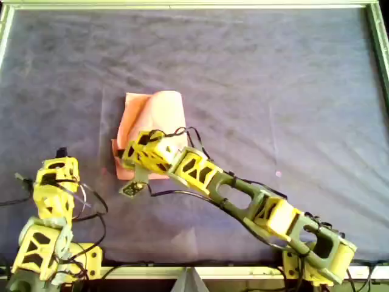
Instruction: Fold a cloth
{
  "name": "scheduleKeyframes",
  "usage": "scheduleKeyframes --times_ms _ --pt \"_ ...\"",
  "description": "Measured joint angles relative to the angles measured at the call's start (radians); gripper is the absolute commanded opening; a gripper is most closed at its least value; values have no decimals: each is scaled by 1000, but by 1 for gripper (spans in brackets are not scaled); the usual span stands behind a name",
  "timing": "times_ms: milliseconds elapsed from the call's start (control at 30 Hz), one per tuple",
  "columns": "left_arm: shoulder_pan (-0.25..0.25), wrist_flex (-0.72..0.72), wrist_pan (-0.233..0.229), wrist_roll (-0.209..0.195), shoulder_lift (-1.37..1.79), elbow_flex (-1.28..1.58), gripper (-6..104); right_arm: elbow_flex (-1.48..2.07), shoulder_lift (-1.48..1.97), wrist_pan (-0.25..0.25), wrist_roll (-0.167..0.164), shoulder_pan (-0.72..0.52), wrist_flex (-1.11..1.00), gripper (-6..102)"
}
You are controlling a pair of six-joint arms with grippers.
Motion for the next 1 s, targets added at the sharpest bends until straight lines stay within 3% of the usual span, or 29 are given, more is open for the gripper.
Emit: scheduleKeyframes --times_ms 67,133,333,467,633,733,900,967,1000 --pt "0 0 0 0 0 0 57 0 11 0 -15 -2 71 49" --pt "0 0 0 0 0 0 57 2 40 0 -51 -2 143 50" --pt "0 0 0 0 0 0 57 0 161 0 -227 -2 276 49" --pt "0 0 0 0 0 0 57 0 225 0 -316 -2 324 49" --pt "0 0 0 0 0 0 57 0 357 0 -339 -25 535 45" --pt "0 0 3 0 0 0 57 -12 440 2 -330 -69 747 32" --pt "0 0 3 0 0 0 57 -12 529 -5 -330 -158 954 0" --pt "0 0 3 0 0 0 57 -12 558 -5 -318 -189 973 -4" --pt "0 0 3 0 0 0 57 -12 575 -5 -293 -204 979 -2"
